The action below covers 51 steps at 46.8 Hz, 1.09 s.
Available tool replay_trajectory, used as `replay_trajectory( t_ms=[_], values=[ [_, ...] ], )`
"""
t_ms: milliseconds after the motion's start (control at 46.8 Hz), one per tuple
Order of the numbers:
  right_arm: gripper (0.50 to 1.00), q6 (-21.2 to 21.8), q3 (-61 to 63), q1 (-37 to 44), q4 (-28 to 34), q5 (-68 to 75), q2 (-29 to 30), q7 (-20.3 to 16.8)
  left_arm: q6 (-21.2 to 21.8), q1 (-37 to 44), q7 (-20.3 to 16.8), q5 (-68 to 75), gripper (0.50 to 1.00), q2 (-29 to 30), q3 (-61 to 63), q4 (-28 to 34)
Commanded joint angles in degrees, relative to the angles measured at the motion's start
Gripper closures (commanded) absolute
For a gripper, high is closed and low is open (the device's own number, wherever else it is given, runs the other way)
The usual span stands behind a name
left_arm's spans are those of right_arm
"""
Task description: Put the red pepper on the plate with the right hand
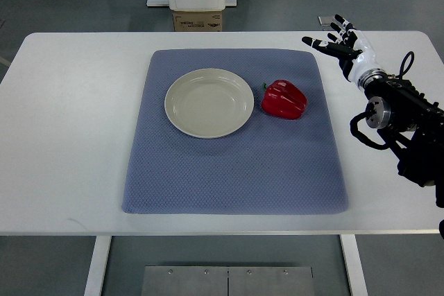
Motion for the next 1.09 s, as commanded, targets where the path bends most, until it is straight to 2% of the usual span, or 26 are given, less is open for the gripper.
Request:
replay_trajectory(
  t_ms=[0,1069],
  values=[
    [0.5,0.0,0.0,0.1,-0.1,-0.1,0.0,0.0,0.0,0.0,0.0,0.0,0.5,0.0,0.0,0.0],
    [0.5,0.3,0.1,0.2,0.0,0.0,0.0,0.1,0.0,0.1,-0.1,-0.2,0.5,0.0,0.0,0.1]
  ],
)
